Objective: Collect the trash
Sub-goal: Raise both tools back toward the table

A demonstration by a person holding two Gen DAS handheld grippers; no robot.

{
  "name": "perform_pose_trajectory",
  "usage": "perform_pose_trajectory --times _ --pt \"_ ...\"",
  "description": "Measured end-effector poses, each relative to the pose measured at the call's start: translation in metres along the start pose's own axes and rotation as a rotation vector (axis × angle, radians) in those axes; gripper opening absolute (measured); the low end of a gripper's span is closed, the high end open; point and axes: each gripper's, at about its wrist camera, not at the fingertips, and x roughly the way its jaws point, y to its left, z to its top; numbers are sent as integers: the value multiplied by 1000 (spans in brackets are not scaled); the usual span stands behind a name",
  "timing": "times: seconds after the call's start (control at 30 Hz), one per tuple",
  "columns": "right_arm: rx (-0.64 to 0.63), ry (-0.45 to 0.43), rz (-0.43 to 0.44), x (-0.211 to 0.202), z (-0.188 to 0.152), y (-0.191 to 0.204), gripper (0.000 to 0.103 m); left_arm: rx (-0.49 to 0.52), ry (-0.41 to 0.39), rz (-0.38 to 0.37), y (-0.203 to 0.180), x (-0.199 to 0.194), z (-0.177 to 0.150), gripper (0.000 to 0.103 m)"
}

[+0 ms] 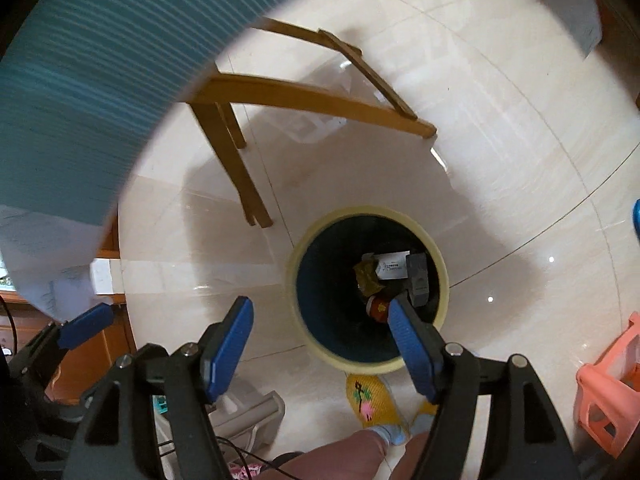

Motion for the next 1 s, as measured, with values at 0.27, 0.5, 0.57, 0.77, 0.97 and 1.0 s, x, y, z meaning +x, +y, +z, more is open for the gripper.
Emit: perform_pose_trajectory --times 0.27,0.5,0.57,0.77,0.97,1.0 --pt "-15 -49 -5 -103 -6 47 71 27 -102 -33 13 -113 19 94" --pt "-54 -185 -22 -201 -2 98 85 28 -289 -62 38 -220 39 94" --pt "-70 -221 -21 -222 2 112 85 22 -341 -66 44 -241 43 94" --pt "-150 -329 -24 -267 5 151 85 0 -469 -92 65 -298 54 94" --pt "-249 -452 -78 -298 13 187 85 -20 -518 -98 77 -318 63 94" --pt "-263 -470 -83 -301 15 192 85 -20 -521 -97 79 -319 65 94"
